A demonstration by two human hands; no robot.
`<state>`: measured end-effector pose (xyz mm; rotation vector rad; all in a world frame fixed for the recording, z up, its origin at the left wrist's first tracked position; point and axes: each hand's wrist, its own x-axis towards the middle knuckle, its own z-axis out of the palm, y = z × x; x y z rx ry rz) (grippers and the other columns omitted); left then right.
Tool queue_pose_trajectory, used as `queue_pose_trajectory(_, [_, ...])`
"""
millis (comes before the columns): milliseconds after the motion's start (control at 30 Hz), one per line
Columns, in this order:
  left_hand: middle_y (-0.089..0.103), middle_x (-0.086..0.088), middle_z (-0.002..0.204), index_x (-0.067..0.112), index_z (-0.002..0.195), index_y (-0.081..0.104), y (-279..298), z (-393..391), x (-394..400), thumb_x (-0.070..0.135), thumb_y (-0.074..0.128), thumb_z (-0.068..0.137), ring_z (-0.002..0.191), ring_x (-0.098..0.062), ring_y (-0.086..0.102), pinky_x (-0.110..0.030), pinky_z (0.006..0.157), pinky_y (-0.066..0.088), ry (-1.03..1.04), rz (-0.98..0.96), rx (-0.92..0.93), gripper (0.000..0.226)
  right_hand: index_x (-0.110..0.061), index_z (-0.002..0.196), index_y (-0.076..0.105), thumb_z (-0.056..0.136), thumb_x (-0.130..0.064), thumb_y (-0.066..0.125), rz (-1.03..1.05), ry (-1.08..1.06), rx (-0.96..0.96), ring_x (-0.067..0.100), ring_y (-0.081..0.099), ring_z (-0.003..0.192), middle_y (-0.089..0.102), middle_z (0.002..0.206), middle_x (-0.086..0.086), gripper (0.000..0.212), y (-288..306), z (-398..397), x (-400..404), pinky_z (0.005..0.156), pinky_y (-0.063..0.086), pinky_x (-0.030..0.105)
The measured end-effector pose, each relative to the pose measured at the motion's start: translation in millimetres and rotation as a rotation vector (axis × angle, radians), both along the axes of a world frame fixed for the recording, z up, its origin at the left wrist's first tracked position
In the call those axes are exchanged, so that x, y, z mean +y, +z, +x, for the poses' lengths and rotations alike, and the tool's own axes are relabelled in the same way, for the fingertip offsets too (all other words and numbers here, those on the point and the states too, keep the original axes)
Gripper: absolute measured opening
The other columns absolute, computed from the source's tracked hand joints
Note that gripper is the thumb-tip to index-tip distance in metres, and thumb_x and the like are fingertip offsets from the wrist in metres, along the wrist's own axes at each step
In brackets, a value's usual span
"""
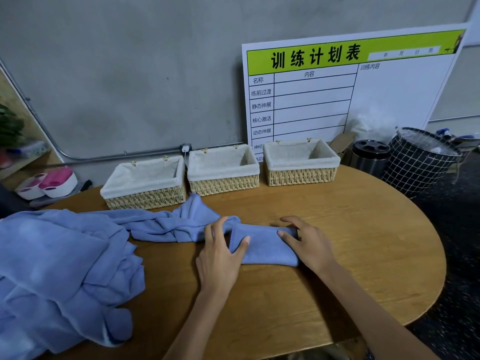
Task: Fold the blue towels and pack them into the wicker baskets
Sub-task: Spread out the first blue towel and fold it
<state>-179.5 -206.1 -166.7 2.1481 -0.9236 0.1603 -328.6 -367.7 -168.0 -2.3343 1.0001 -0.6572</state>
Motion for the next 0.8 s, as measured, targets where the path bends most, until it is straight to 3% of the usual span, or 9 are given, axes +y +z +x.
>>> queue_pose_trajectory(200, [0.046, 0.017, 0.138, 0.04, 0.136, 0.039, 0, 1, 2, 0.055, 0.062, 0.09, 0.101, -0.014, 0.064, -0.03, 0.064, 0.045, -0.008, -0.03, 0.043, 0.053, -0.039, 0.128, 0.058, 0.093, -0.047, 0.061, -0.011, 0.014, 0.002, 0.005, 0.064, 0.097, 0.069, 0.109, -0.018, 0.036, -3, 2, -4, 0.073, 0.052, 0.027])
queue_pose_trajectory(333, [0.046, 0.018, 0.135, 0.043, 0.134, 0.039, 3, -1, 4, 0.051, 0.064, 0.09, 0.101, -0.011, 0.061, -0.027, 0.065, 0.039, -0.011, -0.049, 0.073, 0.052, -0.036, 0.124, 0.059, 0.093, -0.045, 0.062, -0.03, 0.011, 0.006, 0.004, 0.061, 0.085, 0.064, 0.097, -0.02, 0.031, -2, 2, -3, 0.058, 0.039, 0.017])
queue_pose_trajectory(400, [0.047, 0.018, 0.134, 0.044, 0.133, 0.04, 3, -1, 4, 0.051, 0.066, 0.088, 0.102, -0.01, 0.06, -0.026, 0.065, 0.039, -0.018, -0.052, 0.08, 0.052, -0.035, 0.123, 0.059, 0.093, -0.045, 0.062, -0.026, 0.011, 0.009, 0.006, 0.062, 0.087, 0.063, 0.096, -0.018, 0.031, 0, 1, -1, 0.058, 0.038, 0.018])
queue_pose_trajectory(467, [0.047, 0.017, 0.134, 0.043, 0.132, 0.041, 2, 1, 3, 0.051, 0.068, 0.087, 0.104, -0.01, 0.059, -0.027, 0.066, 0.041, -0.018, -0.067, 0.11, 0.054, -0.035, 0.122, 0.058, 0.092, -0.046, 0.063, -0.009, 0.012, 0.006, 0.007, 0.064, 0.092, 0.064, 0.099, -0.017, 0.032, 0, 0, -1, 0.062, 0.04, 0.021])
queue_pose_trajectory(567, [0.046, 0.012, 0.137, 0.038, 0.135, 0.041, -1, 5, 1, 0.053, 0.068, 0.087, 0.102, -0.015, 0.062, -0.031, 0.066, 0.045, 0.012, -0.062, 0.144, 0.057, -0.036, 0.121, 0.058, 0.091, -0.047, 0.063, 0.005, -0.007, 0.002, 0.005, 0.059, 0.083, 0.057, 0.093, -0.019, 0.032, -1, -2, 4, 0.062, 0.039, 0.022])
queue_pose_trajectory(700, [0.044, 0.004, 0.134, 0.037, 0.137, 0.035, -5, 3, 3, 0.061, 0.053, 0.089, 0.088, -0.02, 0.066, -0.037, 0.064, 0.052, 0.014, 0.011, 0.021, 0.056, -0.036, 0.125, 0.052, 0.093, -0.047, 0.059, 0.002, -0.059, 0.013, 0.008, 0.058, 0.078, 0.057, 0.087, -0.016, 0.033, -4, -6, 14, 0.058, 0.038, 0.024])
queue_pose_trajectory(800, [0.046, 0.004, 0.132, 0.037, 0.138, 0.035, -5, -4, 2, 0.06, 0.057, 0.089, 0.099, -0.024, 0.063, -0.042, 0.074, 0.054, -0.023, -0.021, 0.062, 0.058, -0.035, 0.126, 0.048, 0.094, -0.046, 0.056, -0.025, -0.121, 0.028, 0.01, 0.059, 0.078, 0.056, 0.088, -0.017, 0.034, -3, -8, 22, 0.062, 0.046, 0.03])
